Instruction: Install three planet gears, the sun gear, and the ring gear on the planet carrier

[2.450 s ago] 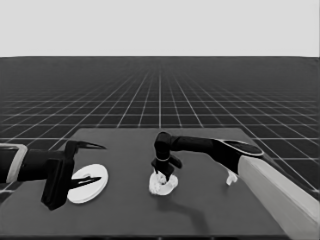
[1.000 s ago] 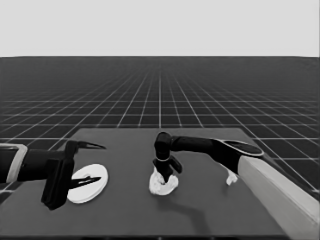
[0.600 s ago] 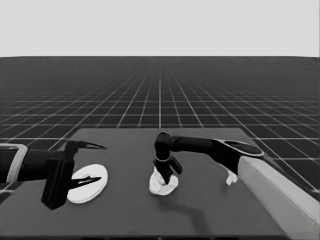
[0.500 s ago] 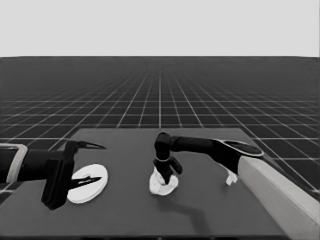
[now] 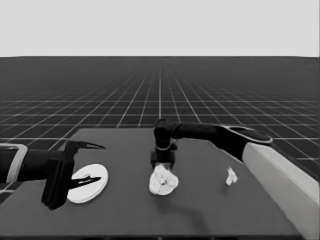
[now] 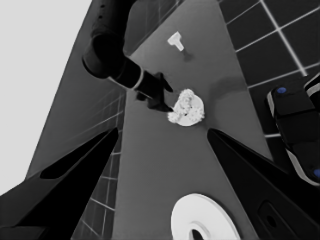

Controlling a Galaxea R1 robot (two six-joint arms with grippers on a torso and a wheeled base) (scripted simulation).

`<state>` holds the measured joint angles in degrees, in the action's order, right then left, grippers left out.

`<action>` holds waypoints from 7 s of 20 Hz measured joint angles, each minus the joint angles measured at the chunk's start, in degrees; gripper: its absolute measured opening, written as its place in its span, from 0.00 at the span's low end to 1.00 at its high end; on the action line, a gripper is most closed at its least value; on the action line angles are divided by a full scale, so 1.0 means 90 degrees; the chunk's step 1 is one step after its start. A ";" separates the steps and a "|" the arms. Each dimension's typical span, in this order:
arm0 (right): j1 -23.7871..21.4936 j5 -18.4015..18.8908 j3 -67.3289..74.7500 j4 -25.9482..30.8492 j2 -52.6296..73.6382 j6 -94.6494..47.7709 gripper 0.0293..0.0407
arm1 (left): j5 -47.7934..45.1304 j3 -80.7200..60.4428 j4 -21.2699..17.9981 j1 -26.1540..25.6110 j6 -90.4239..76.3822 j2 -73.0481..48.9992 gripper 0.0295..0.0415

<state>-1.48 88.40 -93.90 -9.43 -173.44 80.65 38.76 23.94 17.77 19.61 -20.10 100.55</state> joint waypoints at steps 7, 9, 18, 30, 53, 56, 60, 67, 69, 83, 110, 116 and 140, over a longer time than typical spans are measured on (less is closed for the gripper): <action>0.2270 -0.2141 0.7357 -0.3149 0.7381 -0.6449 0.81 | 0.0000 0.0000 0.0000 0.0000 0.0000 0.0000 0.75; 0.2374 -0.2251 0.7762 -0.3309 0.7842 -0.6776 0.81 | 0.0000 0.0000 0.0000 0.0000 0.0000 0.0000 0.75; 0.2422 -0.2309 0.7969 -0.3393 0.8070 -0.6948 0.81 | 0.5006 0.5380 -0.1126 -0.1709 0.7097 0.2241 0.76; 0.2422 -0.2310 0.7971 -0.3394 0.8071 -0.6949 0.81 | 0.4133 0.6896 -0.0631 -0.3074 0.6910 0.2950 0.75; 0.2422 -0.2310 0.7971 -0.3394 0.8071 -0.6949 0.81 | 0.5329 0.5081 -0.1153 -0.1852 0.9847 0.3237 0.44; 0.2422 -0.2310 0.7971 -0.3394 0.8071 -0.6949 0.81 | 0.5570 0.6648 -0.1040 -0.1971 1.1552 0.7414 0.44; 0.2422 -0.2310 0.7971 -0.3394 0.8071 -0.6949 0.81 | 0.5513 0.8091 -0.1050 -0.1996 1.1063 0.8442 0.44; 0.2422 -0.2310 0.7971 -0.3394 0.8071 -0.6949 0.81 | 0.5342 0.8639 -0.0499 -0.2581 1.0769 0.8651 0.44; 0.2422 -0.2310 0.7971 -0.3394 0.8071 -0.6949 0.81 | 0.5331 0.8662 -0.0471 -0.2599 1.0756 0.8659 0.44; 0.2422 -0.2310 0.7971 -0.3394 0.8071 -0.6949 0.81 | 0.5330 0.8667 -0.0460 -0.2610 1.0222 0.8663 0.44; 0.2422 -0.2310 0.7971 -0.3394 0.8071 -0.6949 0.81 | 0.5327 0.8681 -0.0460 -0.2710 0.8721 0.8649 0.44; 0.2422 -0.2310 0.7971 -0.3394 0.8071 -0.6949 0.81 | 0.5327 0.8680 -0.0460 -0.2709 0.8388 0.8650 0.44; 0.2422 -0.2310 0.7971 -0.3394 0.8071 -0.6949 0.81 | 0.5326 0.8678 -0.0461 -0.2702 0.7420 0.8651 0.75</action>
<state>20.32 67.61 -22.16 -39.97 -100.80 18.10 86.69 102.04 13.62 -4.72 46.68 178.41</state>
